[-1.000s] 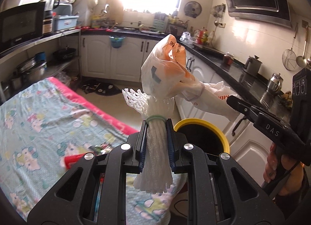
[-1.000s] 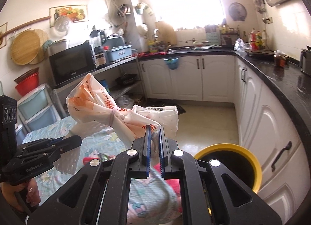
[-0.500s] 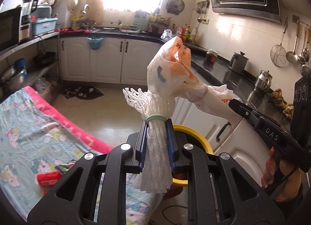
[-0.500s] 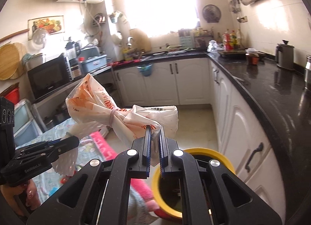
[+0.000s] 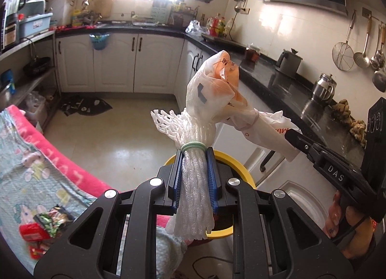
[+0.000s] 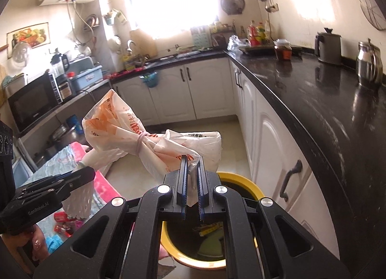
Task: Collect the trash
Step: 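Carry the white net and white bag over the yellow-rimmed bin with both tools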
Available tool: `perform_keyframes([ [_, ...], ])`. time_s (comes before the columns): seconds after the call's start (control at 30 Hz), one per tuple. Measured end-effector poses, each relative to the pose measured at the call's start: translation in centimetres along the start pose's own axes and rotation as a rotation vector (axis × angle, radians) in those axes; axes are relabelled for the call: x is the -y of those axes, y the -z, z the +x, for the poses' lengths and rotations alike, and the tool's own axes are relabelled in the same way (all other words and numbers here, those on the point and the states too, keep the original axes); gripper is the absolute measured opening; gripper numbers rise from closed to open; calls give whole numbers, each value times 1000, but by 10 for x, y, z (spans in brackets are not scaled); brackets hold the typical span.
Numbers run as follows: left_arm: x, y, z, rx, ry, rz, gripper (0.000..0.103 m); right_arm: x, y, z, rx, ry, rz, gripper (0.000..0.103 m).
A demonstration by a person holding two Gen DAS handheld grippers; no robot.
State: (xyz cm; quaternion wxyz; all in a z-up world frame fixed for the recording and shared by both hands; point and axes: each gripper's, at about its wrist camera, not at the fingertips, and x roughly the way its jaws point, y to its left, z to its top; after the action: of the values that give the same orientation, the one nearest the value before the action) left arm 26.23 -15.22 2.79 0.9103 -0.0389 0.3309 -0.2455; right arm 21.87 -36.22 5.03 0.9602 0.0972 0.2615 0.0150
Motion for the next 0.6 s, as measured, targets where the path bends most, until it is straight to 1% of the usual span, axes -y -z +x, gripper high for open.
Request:
perform_keyframes([
  [0.17,-2,6,22,-46,4,-4,13,7,9,16,-33,61,-2,7],
  [0.27,-4,11,36,-75,8,-13,13,14,13,25,-58,83,16,7],
  [0.33,-5,15,46,-97,12,-21,13,18,18,30,-71,116,14,7],
  [0.6,-9,33,84,-177,33,-42,14,34,31,52,-147,182,32,7],
])
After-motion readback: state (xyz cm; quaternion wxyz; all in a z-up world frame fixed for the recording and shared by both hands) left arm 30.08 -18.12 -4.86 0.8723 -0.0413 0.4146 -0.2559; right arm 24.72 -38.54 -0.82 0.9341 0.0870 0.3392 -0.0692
